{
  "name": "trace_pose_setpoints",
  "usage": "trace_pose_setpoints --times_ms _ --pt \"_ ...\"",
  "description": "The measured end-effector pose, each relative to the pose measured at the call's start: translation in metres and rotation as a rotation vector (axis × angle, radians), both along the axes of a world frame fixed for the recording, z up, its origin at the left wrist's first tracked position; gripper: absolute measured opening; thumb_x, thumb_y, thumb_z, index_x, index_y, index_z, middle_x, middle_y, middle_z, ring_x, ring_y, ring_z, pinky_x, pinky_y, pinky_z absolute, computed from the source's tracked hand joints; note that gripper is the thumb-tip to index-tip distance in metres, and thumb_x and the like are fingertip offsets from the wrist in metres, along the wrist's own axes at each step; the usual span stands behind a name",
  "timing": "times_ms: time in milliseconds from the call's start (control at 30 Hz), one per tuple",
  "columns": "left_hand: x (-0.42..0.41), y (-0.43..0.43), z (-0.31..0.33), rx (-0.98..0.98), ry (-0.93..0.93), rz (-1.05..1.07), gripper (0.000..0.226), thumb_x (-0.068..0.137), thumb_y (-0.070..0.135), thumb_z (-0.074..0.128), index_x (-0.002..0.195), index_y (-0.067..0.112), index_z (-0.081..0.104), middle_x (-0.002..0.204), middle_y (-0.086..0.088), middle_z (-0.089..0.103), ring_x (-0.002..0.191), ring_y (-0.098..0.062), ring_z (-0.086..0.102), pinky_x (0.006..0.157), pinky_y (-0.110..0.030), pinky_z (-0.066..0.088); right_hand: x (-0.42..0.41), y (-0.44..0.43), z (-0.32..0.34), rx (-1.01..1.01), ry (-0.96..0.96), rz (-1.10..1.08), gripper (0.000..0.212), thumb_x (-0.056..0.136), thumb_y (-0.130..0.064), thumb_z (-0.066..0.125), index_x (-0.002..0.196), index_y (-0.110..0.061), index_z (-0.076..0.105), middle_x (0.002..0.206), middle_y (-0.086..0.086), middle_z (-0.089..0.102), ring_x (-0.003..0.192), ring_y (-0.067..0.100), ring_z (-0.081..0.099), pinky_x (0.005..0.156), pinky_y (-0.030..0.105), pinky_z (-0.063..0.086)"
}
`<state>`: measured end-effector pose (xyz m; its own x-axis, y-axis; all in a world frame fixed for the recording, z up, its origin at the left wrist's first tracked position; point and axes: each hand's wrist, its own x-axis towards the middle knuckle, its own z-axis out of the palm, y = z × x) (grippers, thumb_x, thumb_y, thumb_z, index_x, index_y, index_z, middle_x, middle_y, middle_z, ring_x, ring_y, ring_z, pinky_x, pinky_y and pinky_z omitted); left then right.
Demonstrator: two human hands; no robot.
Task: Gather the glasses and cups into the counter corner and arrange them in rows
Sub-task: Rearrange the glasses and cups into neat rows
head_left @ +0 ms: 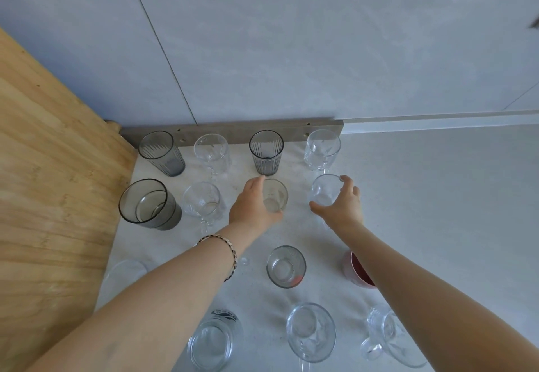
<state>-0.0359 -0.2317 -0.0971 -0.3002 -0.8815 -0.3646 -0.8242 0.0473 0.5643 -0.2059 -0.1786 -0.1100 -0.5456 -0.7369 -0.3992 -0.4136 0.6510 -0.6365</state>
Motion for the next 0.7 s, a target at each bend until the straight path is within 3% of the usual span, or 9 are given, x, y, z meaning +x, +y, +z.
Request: trace_pose_setpoints --times_ms 100,167,267,333,433,533,600,700 --pt "0.000 0.001 0.001 -0.011 -0.014 -0.006 0.089 0.077 0.034 0.072 0.148 0.017 0.021 0.154 0.001 0.024 0.135 -0.021 0.040 0.103 -0.036 0.042 -0.001 0.000 0.001 0.012 -0.001 0.002 0.091 0.072 -0.027 0.078 0.143 -0.019 0.022 0.140 0.012 0.034 0.112 0.035 0.055 0.084 0.049 0.056" --pt "0.000 0.003 0.003 0.001 -0.008 -0.002 0.092 0.079 0.035 0.071 0.150 0.016 0.016 0.156 0.000 0.020 0.136 -0.021 0.038 0.103 -0.036 0.042 0.000 -0.001 0.003 0.043 0.000 0.006 0.099 0.072 -0.029 0.078 0.147 -0.019 0.014 0.145 0.012 0.029 0.118 0.037 0.052 0.092 0.049 0.052" --pt "0.007 0.010 0.017 -0.004 0.045 0.032 0.090 0.083 0.035 0.066 0.150 0.015 0.011 0.158 -0.002 0.012 0.141 -0.021 0.030 0.109 -0.037 0.037 0.011 0.000 0.015 0.144 0.124 0.071 0.114 0.072 -0.033 0.078 0.150 -0.017 -0.003 0.154 0.011 0.013 0.138 0.037 0.024 0.113 0.047 0.031" --pt "0.023 0.018 0.034 -0.091 0.116 0.077 0.076 0.088 0.029 0.060 0.149 0.014 0.017 0.158 -0.003 0.013 0.144 -0.018 0.025 0.112 -0.032 0.031 0.026 0.004 0.032 0.082 0.208 0.144 0.104 0.075 -0.028 0.075 0.150 -0.016 0.003 0.154 0.012 0.010 0.143 0.034 0.009 0.117 0.046 0.021" --pt "0.073 0.034 0.056 -0.275 0.172 0.145 0.060 0.087 0.016 0.059 0.141 0.013 0.035 0.155 -0.008 0.022 0.144 -0.021 0.024 0.114 -0.032 0.026 0.061 0.017 0.058 -0.099 0.221 0.315 0.073 0.082 -0.023 0.066 0.144 -0.015 0.028 0.149 0.009 0.024 0.139 0.030 0.020 0.114 0.042 0.029" --pt "0.136 0.051 0.060 -0.364 -0.039 0.214 0.064 0.082 0.027 0.064 0.138 0.008 0.040 0.148 -0.014 0.032 0.138 -0.030 0.032 0.114 -0.041 0.032 0.108 0.032 0.075 -0.154 0.108 0.560 0.050 0.086 -0.025 0.063 0.132 -0.016 0.049 0.131 0.003 0.051 0.121 0.020 0.050 0.103 0.031 0.042" --pt "0.171 0.062 0.055 -0.209 -0.249 0.290 0.079 0.080 0.042 0.066 0.143 0.010 0.030 0.149 -0.015 0.028 0.138 -0.033 0.029 0.112 -0.042 0.033 0.140 0.039 0.072 -0.031 0.104 0.739 0.057 0.085 -0.034 0.062 0.137 -0.018 0.044 0.134 0.002 0.050 0.119 0.020 0.053 0.101 0.033 0.045" --pt "0.202 0.073 0.045 0.148 -0.412 0.307 0.098 0.075 0.061 0.062 0.148 0.020 0.011 0.152 -0.012 0.017 0.138 -0.033 0.029 0.109 -0.042 0.035 0.175 0.040 0.050 0.175 0.158 0.887 0.089 0.080 -0.043 0.066 0.150 -0.024 0.014 0.152 0.003 0.024 0.132 0.029 0.038 0.107 0.039 0.039"
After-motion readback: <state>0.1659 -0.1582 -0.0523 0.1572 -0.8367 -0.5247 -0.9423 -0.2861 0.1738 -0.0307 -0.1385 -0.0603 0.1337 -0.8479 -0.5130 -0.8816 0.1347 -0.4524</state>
